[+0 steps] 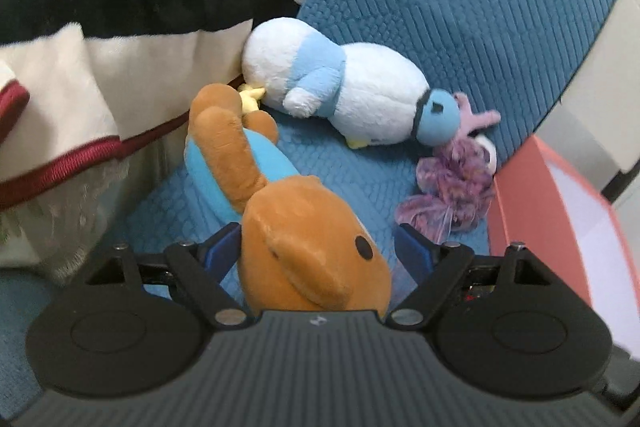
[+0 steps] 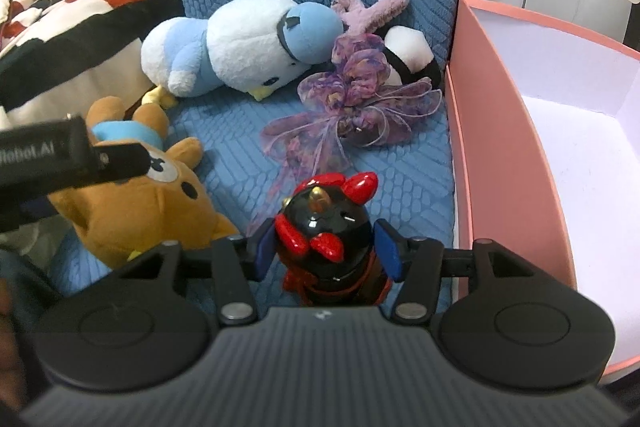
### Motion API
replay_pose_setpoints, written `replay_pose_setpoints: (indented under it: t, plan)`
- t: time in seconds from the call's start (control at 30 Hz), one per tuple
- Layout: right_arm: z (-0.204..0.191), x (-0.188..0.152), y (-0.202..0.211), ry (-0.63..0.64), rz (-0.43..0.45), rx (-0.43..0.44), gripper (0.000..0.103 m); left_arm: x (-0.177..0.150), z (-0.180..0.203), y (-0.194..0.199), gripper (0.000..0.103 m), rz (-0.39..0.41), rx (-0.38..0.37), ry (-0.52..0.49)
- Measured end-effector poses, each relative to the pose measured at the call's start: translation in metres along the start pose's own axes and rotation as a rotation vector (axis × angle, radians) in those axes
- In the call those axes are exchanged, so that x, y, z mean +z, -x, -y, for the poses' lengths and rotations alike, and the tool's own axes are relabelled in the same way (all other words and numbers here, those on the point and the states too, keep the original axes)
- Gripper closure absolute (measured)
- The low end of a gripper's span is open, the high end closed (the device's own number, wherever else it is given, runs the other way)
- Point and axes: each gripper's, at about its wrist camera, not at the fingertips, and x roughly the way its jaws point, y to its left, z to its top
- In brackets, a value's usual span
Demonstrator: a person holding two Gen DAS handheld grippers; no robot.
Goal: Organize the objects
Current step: 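Lift the teddy bear with the left tool while the right tool lifts the figurine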
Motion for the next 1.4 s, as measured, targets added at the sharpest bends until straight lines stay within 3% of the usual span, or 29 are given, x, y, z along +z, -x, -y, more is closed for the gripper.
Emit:
replay_pose_setpoints:
  t: [0.3, 0.57, 0.73, 0.93, 1.17, 1.4]
  plan:
    - [-0.004, -0.002, -0.001, 0.011, 0.030, -0.013, 0.047, -0.003, -0.020, -0.016, 0.017, -0.044, 0.036, 0.147]
    - [-0.006, -0.001, -0.002, 0.010, 0.043, -0.024, 0.048, -0.008, -0.040, -0.030, 0.018, -0.114, -0.017, 0.295]
    - [-0.003, -0.001, 0.000, -0.008, 0.031, -0.021, 0.049, -0.007, -0.036, -0.024, 0.026, -0.113, -0.015, 0.271]
    - [-0.002, 0.001, 0.008, -0.015, 0.009, -0.010, 0.049, -0.007, -0.027, -0.010, 0.028, -0.101, -0.018, 0.235]
    - [0.002, -0.002, 0.024, -0.025, -0.002, 0.011, 0.049, -0.017, -0.011, 0.006, 0.030, -0.083, -0.021, 0.115]
    - [0.006, 0.000, 0.046, -0.041, -0.010, 0.040, 0.049, -0.016, -0.006, 0.021, 0.031, -0.072, -0.039, 0.103]
